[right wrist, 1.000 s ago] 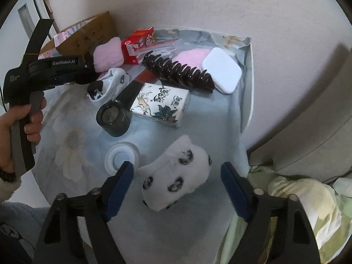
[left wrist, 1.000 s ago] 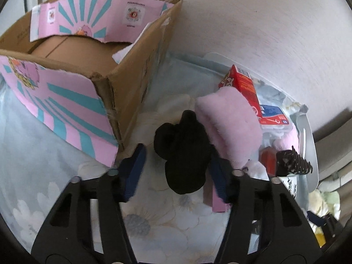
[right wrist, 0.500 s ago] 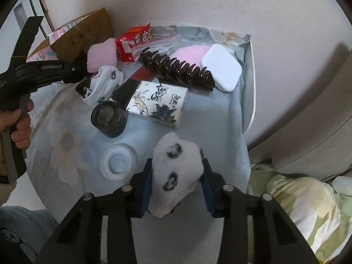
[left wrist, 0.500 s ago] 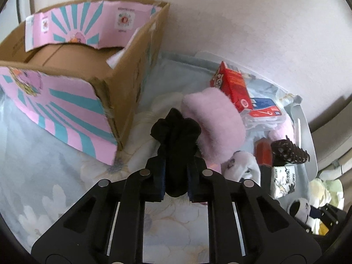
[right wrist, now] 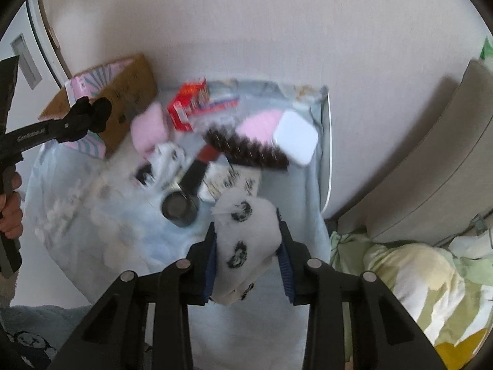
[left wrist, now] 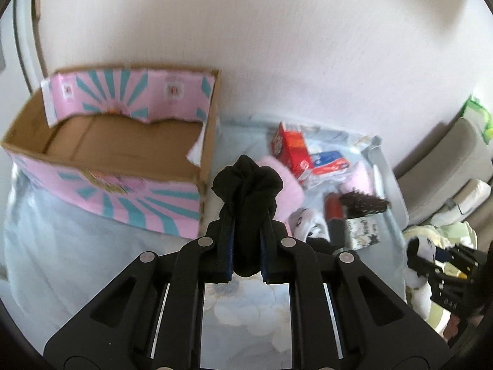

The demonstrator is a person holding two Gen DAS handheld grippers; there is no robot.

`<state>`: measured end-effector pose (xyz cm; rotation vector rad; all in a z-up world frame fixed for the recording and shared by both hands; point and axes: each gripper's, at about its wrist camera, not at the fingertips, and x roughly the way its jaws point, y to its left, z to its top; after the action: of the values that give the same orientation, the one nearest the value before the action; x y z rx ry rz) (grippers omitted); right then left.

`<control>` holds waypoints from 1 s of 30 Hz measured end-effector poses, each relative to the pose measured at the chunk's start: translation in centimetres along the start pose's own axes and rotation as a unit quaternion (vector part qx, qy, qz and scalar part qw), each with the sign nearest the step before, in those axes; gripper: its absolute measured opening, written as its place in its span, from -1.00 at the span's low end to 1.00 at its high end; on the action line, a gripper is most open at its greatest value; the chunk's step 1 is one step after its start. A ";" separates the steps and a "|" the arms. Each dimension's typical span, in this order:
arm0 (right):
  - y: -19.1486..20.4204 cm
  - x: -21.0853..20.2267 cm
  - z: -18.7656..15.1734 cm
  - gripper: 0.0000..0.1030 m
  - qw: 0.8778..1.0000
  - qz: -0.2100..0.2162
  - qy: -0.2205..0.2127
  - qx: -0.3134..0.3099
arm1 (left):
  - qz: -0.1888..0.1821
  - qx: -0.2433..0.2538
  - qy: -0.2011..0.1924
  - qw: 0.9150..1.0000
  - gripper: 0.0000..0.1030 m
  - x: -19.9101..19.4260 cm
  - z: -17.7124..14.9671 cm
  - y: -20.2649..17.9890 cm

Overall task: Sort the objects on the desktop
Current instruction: 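Carry both socks into the cardboard box and open both tools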

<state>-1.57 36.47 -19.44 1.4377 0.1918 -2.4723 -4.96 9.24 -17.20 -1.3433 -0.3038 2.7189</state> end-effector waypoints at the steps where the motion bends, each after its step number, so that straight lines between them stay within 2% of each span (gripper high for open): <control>1: 0.6 -0.9 0.9 -0.37 1.000 0.003 -0.007 0.000 | -0.004 0.002 -0.004 1.000 -0.80 -0.8 0.6 0.2; 6: 2.8 -3.5 4.4 -0.38 0.999 0.010 -0.029 -0.014 | -0.010 0.017 -0.020 1.000 -0.80 -4.5 3.8 1.5; 13: 7.6 -5.5 10.4 -0.38 0.997 0.023 -0.064 -0.047 | -0.004 0.033 -0.047 0.998 -0.80 -8.2 8.0 5.7; 15: 9.5 -5.5 12.1 -0.37 0.995 0.031 -0.070 -0.056 | -0.007 0.043 -0.037 0.998 -0.80 -8.1 8.9 6.9; 21: 14.9 -3.9 16.5 -0.37 0.992 0.063 -0.073 -0.085 | 0.026 0.050 -0.013 0.998 -0.79 -7.3 10.9 11.6; 26: 19.7 -1.4 19.5 -0.37 0.990 0.078 -0.052 -0.104 | 0.046 0.042 0.007 0.998 -0.79 -6.2 11.7 15.5; 30: 22.8 0.9 20.6 -0.37 0.990 0.080 -0.028 -0.114 | 0.056 0.039 0.021 0.997 -0.79 -5.2 12.2 18.1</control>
<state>-12.28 9.47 -9.38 1.2373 0.3237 -2.2754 -11.40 -10.95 -9.90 -1.4344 -0.1224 2.7554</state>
